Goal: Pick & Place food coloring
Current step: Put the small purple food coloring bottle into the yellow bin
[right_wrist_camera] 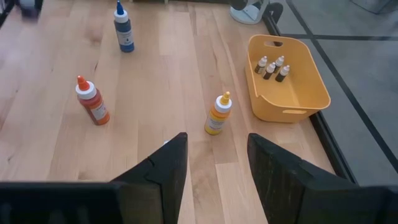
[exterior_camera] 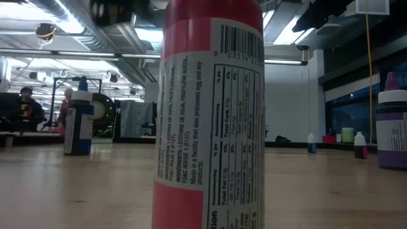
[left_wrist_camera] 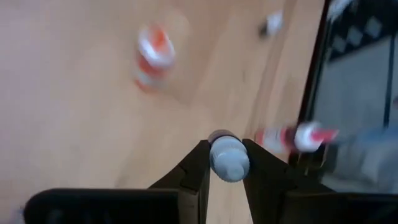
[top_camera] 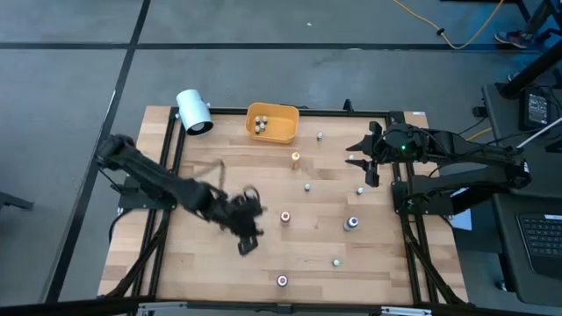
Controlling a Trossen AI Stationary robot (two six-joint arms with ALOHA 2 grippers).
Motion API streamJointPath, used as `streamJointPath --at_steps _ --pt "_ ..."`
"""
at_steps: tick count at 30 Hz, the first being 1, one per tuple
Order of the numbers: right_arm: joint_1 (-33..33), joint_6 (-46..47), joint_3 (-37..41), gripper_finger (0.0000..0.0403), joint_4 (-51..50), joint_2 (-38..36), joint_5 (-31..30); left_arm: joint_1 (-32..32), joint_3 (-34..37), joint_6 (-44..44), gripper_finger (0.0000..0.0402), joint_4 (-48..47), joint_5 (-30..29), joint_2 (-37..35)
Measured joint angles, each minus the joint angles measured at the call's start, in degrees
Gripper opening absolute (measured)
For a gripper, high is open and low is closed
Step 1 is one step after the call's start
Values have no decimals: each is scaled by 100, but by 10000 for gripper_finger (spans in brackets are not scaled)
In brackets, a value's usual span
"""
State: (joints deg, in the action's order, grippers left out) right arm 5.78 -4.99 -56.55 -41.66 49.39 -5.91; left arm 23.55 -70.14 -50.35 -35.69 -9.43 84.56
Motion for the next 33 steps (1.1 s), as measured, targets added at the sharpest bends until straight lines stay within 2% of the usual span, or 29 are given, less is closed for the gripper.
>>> streamJointPath --at_steps 7,13,23,28,33 --pt "-1 0 0 169 2 0 0 -767 -774 246 68 -1696 -394 -928" --pt "-2 0 0 169 3 0 0 -1688 -1086 940 68 -2488 -146 -1156" --pt "-1 -1 0 169 3 0 0 -3979 -1590 3680 68 -2600 1136 -950" --pt "0 0 0 169 2 0 0 -5084 -2240 5092 68 -3199 1433 -501" --pt "-2 -2 0 169 1 0 0 -5798 -3022 6472 68 -3803 1304 172"
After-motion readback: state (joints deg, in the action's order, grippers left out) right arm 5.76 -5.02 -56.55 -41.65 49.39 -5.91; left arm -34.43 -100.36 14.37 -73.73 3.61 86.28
